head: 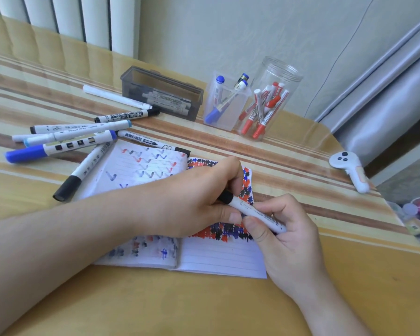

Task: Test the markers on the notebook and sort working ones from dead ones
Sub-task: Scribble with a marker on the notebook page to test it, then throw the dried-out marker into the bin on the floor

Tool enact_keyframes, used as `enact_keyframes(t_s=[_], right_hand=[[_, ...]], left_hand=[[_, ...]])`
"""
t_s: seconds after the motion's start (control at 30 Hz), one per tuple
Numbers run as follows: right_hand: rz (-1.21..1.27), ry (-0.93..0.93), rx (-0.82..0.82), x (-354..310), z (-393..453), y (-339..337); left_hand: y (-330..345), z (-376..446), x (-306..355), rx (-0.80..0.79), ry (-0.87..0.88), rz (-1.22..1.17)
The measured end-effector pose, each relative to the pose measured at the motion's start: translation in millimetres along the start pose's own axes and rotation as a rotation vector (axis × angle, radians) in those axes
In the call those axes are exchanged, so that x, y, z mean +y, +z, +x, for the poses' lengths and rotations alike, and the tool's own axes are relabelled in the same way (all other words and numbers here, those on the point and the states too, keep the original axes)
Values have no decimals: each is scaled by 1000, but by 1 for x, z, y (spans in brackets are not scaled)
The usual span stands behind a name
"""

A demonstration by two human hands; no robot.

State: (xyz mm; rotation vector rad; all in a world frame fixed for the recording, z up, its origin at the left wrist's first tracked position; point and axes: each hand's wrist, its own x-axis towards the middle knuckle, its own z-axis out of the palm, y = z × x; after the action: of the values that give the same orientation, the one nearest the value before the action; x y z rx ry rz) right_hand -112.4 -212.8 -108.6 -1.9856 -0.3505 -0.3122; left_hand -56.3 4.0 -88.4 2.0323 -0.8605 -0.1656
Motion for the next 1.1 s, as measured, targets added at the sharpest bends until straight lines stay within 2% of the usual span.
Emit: enact_keyframes(t_s=[0.13, 0.3, 0.43, 0.53, 0.67, 0.73, 0.83, 0.93, 1.0, 1.1], right_hand=[[40, 46, -18, -1, 3, 1], [54, 122, -134, 1, 12, -1], [37, 121, -128, -4, 7, -6], [70, 169, -69, 0, 7, -8], [43, 237, -64, -2, 4, -16], [-24, 230, -92, -8, -11, -35], [-9, 204, -19, -11, -68, -88], [307, 302, 115, 10, -166, -141], [542, 434, 263, 37, -243, -161], [819, 703, 546, 81, -362, -163]], left_hand=[[-3, 2, 2, -34, -7, 46], [-10, 4, -12, 5, -8, 391], [-11, 0, -16, 58, -84, 331], [-2, -2, -9, 63, -73, 454], [5, 4, 12, 1, -237, 547], [16, 5, 34, 4, -247, 552], [59, 4, 83, 43, -117, 441], [137, 2, 141, 2, 15, 246], [207, 4, 166, -112, 40, 105], [324, 3, 173, -353, -36, -23]])
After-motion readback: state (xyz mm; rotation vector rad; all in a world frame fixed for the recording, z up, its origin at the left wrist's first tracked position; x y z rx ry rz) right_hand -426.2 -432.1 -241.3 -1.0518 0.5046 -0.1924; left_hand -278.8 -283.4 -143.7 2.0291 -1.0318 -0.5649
